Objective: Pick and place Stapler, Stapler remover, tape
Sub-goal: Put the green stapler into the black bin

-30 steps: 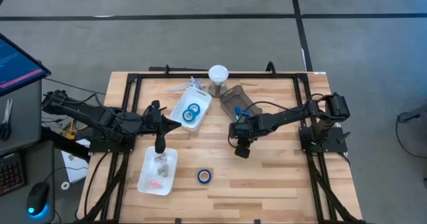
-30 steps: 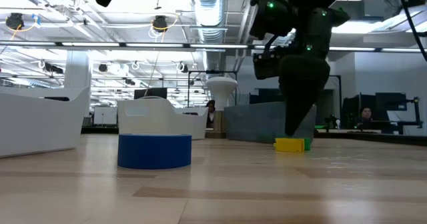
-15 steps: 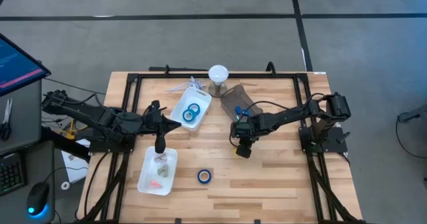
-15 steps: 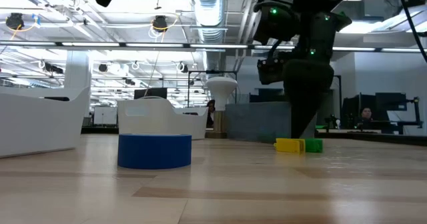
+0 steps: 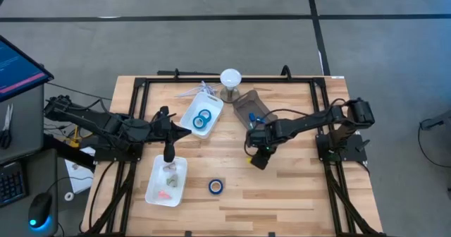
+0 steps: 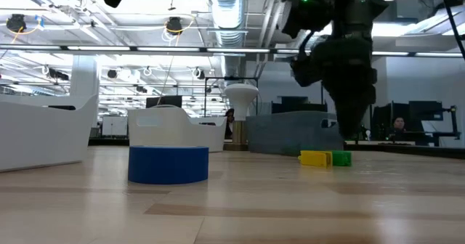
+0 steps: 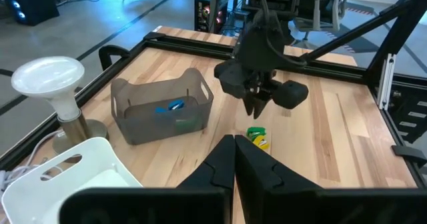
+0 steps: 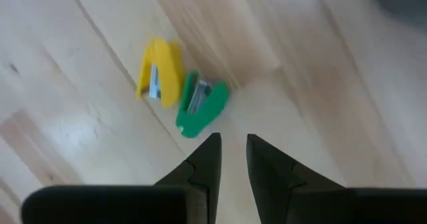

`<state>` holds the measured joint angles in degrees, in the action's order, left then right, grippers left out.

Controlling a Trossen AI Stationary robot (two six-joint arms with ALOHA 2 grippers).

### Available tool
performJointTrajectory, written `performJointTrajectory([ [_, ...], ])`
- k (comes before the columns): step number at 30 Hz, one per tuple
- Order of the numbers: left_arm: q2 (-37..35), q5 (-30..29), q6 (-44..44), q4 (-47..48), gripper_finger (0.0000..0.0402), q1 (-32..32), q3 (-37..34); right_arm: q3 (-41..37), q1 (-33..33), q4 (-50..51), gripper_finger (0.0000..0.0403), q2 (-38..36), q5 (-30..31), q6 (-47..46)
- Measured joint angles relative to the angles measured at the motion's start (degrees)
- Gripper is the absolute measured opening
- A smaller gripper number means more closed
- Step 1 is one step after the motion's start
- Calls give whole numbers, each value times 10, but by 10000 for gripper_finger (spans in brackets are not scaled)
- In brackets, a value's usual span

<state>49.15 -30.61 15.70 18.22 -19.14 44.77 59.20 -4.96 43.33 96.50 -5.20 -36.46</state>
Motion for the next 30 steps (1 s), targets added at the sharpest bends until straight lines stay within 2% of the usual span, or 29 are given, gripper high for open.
performJointTrajectory([
  [17,0,0,0,0,2,0,0,0,-6,-21,70,3,2,-84],
  [23,0,0,0,0,2,0,0,0,-6,-29,107,3,5,-88],
  [30,0,0,0,0,2,0,0,-17,-10,-45,158,3,-8,-136],
])
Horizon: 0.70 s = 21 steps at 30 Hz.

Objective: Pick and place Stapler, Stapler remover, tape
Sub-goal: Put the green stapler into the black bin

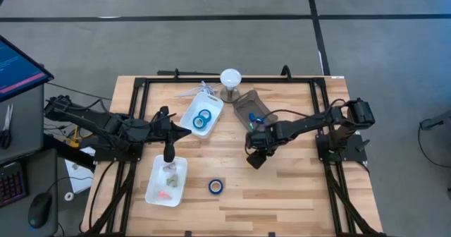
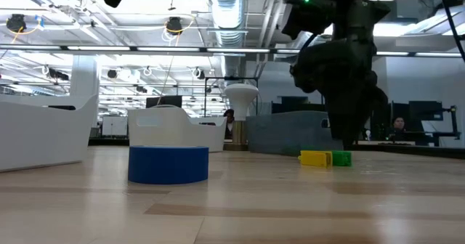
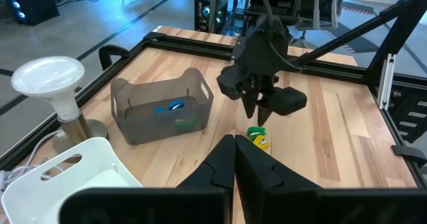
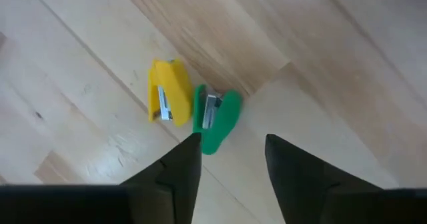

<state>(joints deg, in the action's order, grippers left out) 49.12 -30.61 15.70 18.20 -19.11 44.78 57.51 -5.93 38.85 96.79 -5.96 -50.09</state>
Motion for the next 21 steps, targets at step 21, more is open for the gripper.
performJointTrajectory([
  [21,0,0,0,0,2,0,0,-10,-12,-27,129,29,29,-15],
])
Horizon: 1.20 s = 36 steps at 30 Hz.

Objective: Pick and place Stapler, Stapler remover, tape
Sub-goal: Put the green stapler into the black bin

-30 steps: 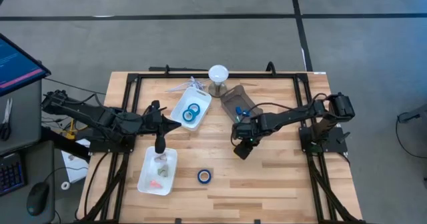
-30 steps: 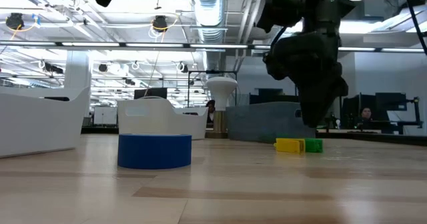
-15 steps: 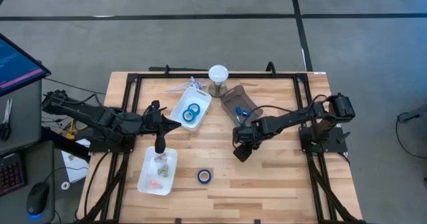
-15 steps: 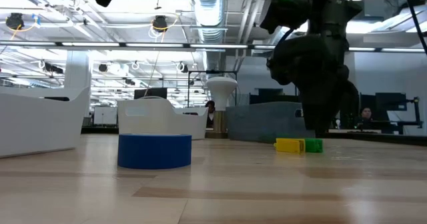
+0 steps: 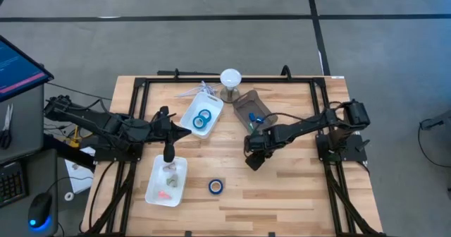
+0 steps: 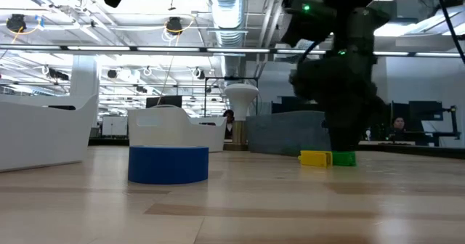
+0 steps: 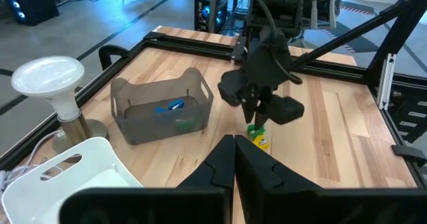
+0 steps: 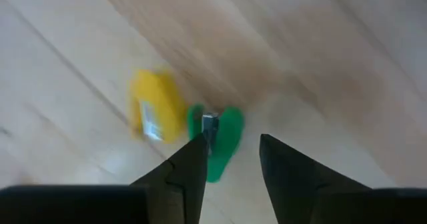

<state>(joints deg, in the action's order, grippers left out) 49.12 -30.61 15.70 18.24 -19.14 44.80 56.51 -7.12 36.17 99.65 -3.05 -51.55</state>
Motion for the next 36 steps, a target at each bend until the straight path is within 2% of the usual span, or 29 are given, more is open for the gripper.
performJointTrajectory([
  [8,0,0,0,3,2,0,0,6,-12,-64,128,41,-31,4],
  [15,0,0,-2,5,2,0,0,4,-11,-70,61,29,-26,11],
  [21,0,0,-2,5,2,0,0,0,-3,-52,4,-8,11,38],
  [29,0,0,-2,9,2,0,0,0,36,-31,0,-74,41,55],
  [36,0,0,-2,9,2,0,0,1,37,-30,8,-88,-38,93],
])
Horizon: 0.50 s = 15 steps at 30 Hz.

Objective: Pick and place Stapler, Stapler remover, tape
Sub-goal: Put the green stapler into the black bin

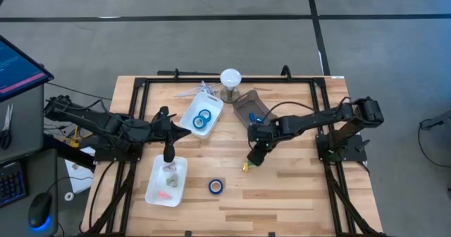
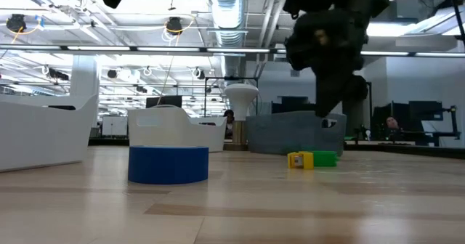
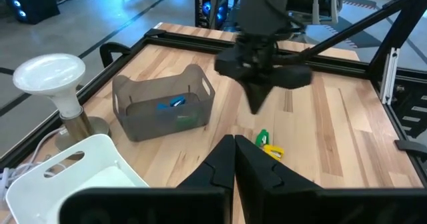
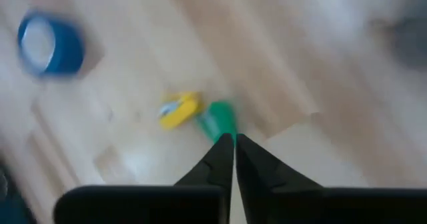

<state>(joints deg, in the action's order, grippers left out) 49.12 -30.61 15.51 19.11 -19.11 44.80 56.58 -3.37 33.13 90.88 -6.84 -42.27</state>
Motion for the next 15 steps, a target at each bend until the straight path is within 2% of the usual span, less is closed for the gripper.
performJointTrajectory([
  [4,0,0,0,0,2,0,0,0,-27,-1,40,5,-21,76],
  [7,0,0,0,0,2,0,0,1,-47,-7,79,5,-3,120],
  [9,0,0,0,1,2,0,0,1,-56,-6,107,5,18,127],
  [15,0,0,0,1,2,0,0,1,-60,-14,183,23,24,131],
])
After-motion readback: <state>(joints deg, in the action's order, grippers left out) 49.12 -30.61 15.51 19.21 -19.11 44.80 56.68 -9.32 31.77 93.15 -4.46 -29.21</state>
